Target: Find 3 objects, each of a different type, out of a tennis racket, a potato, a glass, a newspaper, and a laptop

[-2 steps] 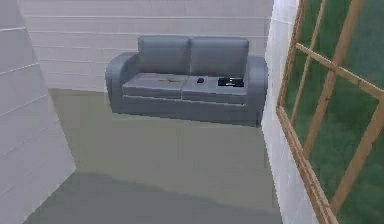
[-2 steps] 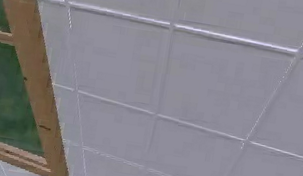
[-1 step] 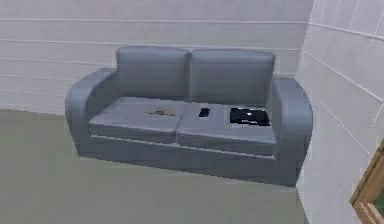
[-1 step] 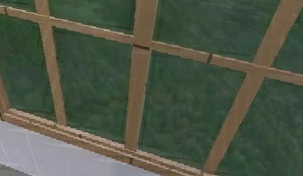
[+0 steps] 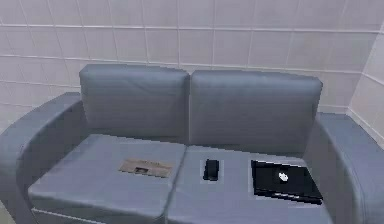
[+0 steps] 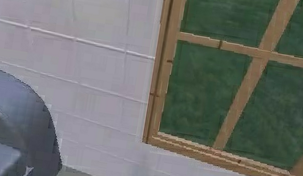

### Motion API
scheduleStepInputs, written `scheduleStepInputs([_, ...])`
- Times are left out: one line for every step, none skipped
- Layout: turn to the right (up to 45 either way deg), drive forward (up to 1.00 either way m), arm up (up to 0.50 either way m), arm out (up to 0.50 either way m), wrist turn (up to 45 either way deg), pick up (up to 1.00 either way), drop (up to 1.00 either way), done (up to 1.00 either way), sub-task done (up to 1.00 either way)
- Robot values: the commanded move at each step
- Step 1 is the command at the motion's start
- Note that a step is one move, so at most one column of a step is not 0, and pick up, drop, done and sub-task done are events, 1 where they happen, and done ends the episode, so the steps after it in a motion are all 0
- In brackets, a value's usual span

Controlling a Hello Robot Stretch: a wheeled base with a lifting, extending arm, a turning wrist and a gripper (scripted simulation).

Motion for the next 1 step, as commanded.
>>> scheduleStepInputs([30.0,0.00,0.00,0.00,0.0,0.00,0.00,0.00,0.00])
